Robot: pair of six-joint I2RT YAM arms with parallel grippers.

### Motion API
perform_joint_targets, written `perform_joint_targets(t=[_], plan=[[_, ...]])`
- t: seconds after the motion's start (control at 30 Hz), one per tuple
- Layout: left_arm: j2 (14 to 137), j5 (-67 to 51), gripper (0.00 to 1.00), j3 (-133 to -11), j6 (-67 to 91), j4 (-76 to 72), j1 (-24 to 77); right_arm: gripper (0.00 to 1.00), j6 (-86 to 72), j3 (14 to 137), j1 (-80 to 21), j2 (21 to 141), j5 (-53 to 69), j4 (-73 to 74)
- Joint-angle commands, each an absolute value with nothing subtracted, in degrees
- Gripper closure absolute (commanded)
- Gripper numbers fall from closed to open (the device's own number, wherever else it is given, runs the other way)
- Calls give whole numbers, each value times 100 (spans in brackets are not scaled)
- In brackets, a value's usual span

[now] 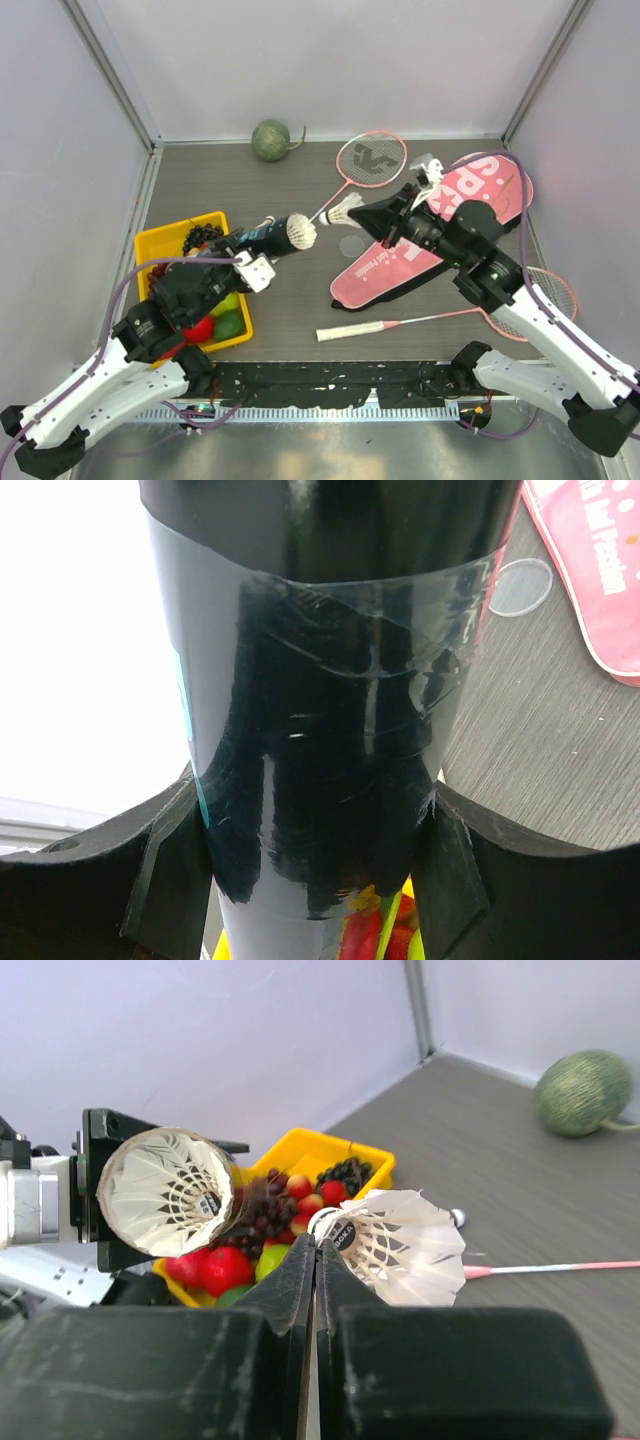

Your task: Pack up the badminton gear

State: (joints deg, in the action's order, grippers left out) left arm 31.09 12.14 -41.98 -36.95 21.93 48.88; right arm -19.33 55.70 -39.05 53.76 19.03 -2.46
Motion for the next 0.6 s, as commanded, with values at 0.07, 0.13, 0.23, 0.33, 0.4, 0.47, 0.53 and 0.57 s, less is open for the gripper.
perform_joint_targets(t=[0.07, 0.13, 0.23, 0.33, 0.4, 0.47, 0.53, 0.57], plan=[[3305, 1415, 100, -4605, -3366, 2197, 4887, 94, -1424, 6186, -4034, 4913, 1064, 342], [3313, 1415, 100, -4632, -3331, 2215, 4878, 94, -1380, 6336, -4113, 4896, 1081, 466], [3340, 1406, 100, -4632, -3305, 2232, 4878, 94, -1266, 6477, -4341, 4852, 985, 431], [3375, 1362, 100, -4649, -3278, 2259, 4878, 94, -1090, 6784, -4823, 4860, 721, 527], [3392, 1362, 100, -4667, -3270, 2276, 4878, 95, -1002, 6969, -5096, 5018, 598, 650], [3419, 1345, 100, -4676, -3252, 2294, 4878, 94, -1019, 7031, -5264, 5150, 598, 729], [3402, 1310, 100, -4693, -3217, 2303, 4878, 95, -1002, 6944, -5449, 5246, 484, 738], [3410, 1292, 100, -4693, -3217, 2303, 4878, 94, -993, 6891, -5571, 5282, 301, 738]])
